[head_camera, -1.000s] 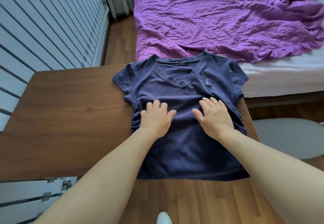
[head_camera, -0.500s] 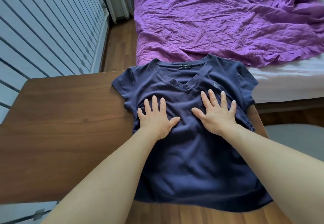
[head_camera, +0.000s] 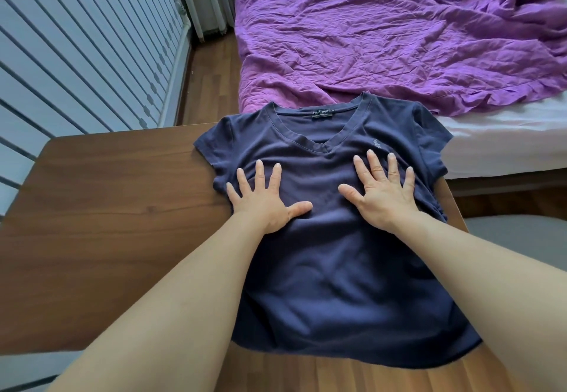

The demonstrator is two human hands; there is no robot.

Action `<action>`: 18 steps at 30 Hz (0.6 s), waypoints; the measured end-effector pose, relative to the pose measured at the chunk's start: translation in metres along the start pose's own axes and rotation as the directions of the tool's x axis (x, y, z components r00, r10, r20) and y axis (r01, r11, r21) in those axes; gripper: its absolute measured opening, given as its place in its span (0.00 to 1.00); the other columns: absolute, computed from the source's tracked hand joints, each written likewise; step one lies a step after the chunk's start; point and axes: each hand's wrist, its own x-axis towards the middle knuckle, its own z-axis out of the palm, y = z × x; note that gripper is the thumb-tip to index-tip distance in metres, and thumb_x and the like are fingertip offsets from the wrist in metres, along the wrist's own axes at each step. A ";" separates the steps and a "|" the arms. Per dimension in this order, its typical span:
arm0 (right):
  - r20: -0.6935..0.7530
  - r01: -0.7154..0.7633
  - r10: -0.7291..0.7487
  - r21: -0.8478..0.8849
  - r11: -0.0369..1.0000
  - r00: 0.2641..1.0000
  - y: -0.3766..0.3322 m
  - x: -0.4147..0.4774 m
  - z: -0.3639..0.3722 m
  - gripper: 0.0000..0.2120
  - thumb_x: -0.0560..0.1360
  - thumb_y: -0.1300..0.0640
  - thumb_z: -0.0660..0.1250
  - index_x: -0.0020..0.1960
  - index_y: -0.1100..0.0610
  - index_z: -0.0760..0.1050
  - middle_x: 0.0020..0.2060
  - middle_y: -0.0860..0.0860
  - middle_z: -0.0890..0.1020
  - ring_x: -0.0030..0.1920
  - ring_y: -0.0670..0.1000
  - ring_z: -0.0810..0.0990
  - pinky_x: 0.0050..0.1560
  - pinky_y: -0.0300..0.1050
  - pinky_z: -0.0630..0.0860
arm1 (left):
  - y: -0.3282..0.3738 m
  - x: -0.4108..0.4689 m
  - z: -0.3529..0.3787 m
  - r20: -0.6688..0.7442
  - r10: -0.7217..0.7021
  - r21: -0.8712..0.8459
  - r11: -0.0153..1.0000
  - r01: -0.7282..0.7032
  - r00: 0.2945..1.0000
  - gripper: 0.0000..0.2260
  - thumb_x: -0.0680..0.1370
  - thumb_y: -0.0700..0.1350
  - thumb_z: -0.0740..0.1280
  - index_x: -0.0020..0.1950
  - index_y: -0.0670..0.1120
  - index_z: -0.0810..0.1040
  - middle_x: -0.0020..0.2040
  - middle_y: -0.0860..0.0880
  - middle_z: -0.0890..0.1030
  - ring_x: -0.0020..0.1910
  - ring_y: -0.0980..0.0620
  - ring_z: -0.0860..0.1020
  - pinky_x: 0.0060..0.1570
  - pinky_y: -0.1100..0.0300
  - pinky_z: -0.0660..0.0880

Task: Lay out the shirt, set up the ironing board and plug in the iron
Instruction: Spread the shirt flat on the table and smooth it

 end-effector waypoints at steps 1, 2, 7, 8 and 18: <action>-0.036 0.010 -0.009 0.000 1.000 0.999 -0.002 -0.004 0.001 0.33 0.78 0.34 0.45 0.77 0.45 0.40 0.77 0.46 0.39 0.76 0.54 0.33 0.72 0.59 0.31 | 0.002 -0.003 0.001 -0.036 0.021 0.005 1.000 -0.020 0.999 0.42 0.71 0.74 0.50 0.75 0.55 0.35 0.77 0.49 0.34 0.75 0.39 0.33 0.71 0.38 0.35; -0.076 0.026 -0.027 -0.005 1.000 0.997 -0.006 -0.009 0.000 0.32 0.79 0.37 0.45 0.77 0.48 0.41 0.78 0.47 0.40 0.76 0.53 0.34 0.73 0.58 0.32 | 0.005 -0.007 0.003 -0.088 0.052 0.010 0.999 -0.052 0.995 0.39 0.73 0.71 0.48 0.76 0.54 0.36 0.77 0.49 0.35 0.75 0.41 0.34 0.72 0.40 0.34; -0.240 0.162 -0.143 0.062 0.985 0.960 -0.017 -0.050 0.012 0.29 0.80 0.46 0.41 0.76 0.58 0.55 0.77 0.54 0.54 0.78 0.54 0.47 0.75 0.52 0.39 | 0.018 -0.048 0.026 -0.267 0.193 0.009 0.980 -0.197 0.944 0.28 0.81 0.57 0.46 0.77 0.48 0.41 0.78 0.48 0.40 0.76 0.48 0.36 0.72 0.47 0.34; -0.248 0.185 -0.161 0.079 0.980 0.955 -0.018 -0.059 0.016 0.31 0.78 0.46 0.39 0.75 0.59 0.58 0.76 0.56 0.57 0.77 0.55 0.51 0.75 0.52 0.42 | 0.018 -0.057 0.032 -0.271 0.218 0.050 0.976 -0.213 0.938 0.27 0.82 0.56 0.46 0.77 0.47 0.41 0.78 0.48 0.40 0.76 0.48 0.36 0.73 0.48 0.34; -0.074 0.178 -0.174 0.058 0.982 0.982 -0.015 -0.097 0.024 0.26 0.82 0.47 0.47 0.77 0.54 0.49 0.78 0.50 0.48 0.78 0.53 0.43 0.76 0.51 0.41 | 0.015 -0.095 0.051 -0.204 0.131 0.092 0.989 -0.114 0.970 0.29 0.81 0.56 0.51 0.77 0.48 0.43 0.76 0.46 0.52 0.75 0.46 0.51 0.71 0.49 0.55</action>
